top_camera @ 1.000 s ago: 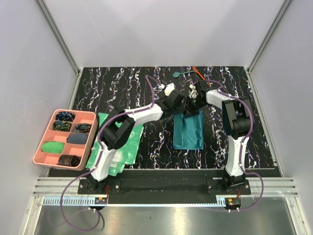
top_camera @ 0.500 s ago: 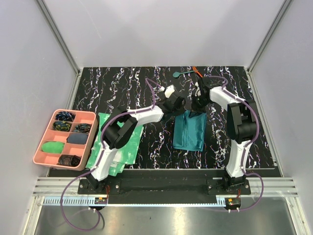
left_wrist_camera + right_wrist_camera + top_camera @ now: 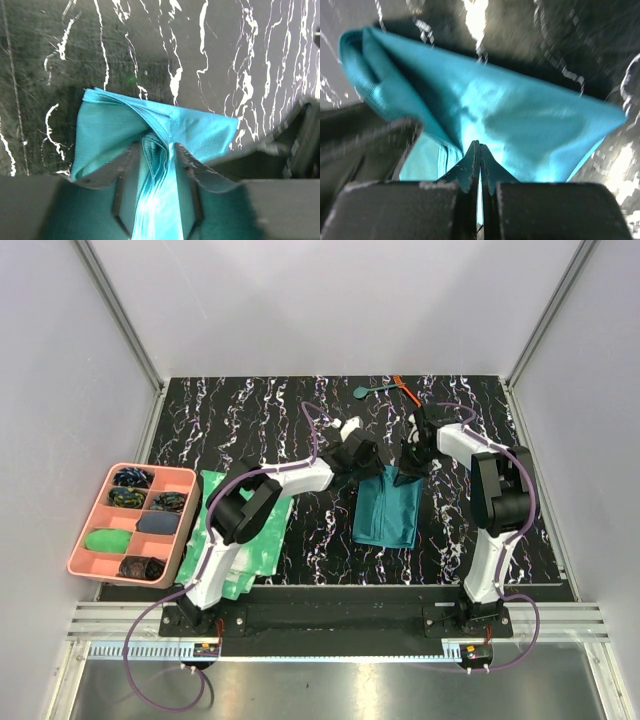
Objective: Fold the napkin into a case and place the utensils inside
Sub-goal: Fold the lower triangle-folded napkin at the center of the board, then smooth out the 2/3-rectangle-folded napkin at the center of the board.
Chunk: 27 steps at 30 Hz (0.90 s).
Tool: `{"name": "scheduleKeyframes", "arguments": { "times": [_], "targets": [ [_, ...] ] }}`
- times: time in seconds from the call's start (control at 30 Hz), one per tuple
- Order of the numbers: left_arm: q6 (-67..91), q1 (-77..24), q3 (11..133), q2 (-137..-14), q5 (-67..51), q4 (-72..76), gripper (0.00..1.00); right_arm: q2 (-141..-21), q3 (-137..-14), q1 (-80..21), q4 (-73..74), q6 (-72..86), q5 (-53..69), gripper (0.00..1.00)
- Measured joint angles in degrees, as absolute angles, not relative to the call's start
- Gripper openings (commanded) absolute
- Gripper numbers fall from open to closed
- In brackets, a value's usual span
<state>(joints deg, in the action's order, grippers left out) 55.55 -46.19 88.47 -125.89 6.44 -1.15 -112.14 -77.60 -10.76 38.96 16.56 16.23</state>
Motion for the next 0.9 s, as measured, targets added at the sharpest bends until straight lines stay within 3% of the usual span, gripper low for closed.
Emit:
{"name": "scheduleKeyframes", "arguments": {
  "times": [0.17, 0.3, 0.47, 0.77, 0.9],
  "targets": [
    [53.8, -46.2, 88.4, -125.8, 4.3, -1.4, 0.54, -114.3, -77.6, -10.0, 36.6, 16.8, 17.4, 0.0],
    [52.5, -46.1, 88.4, -124.2, 2.0, -4.0, 0.57, -115.0, -77.6, -9.8, 35.6, 16.8, 18.2, 0.0],
    [50.4, -45.4, 85.6, -117.6, -1.5, -6.2, 0.47, -115.0, -77.6, -9.7, 35.0, 16.8, 18.2, 0.01],
    [46.5, -39.4, 73.1, -103.7, -6.5, -7.1, 0.34, -111.4, -77.4, -9.9, 35.0, 16.9, 19.0, 0.39],
    [46.5, -39.9, 67.9, -103.2, -9.6, -6.2, 0.32, -108.7, -77.4, -10.9, 35.0, 16.6, 19.2, 0.44]
  ]
}}
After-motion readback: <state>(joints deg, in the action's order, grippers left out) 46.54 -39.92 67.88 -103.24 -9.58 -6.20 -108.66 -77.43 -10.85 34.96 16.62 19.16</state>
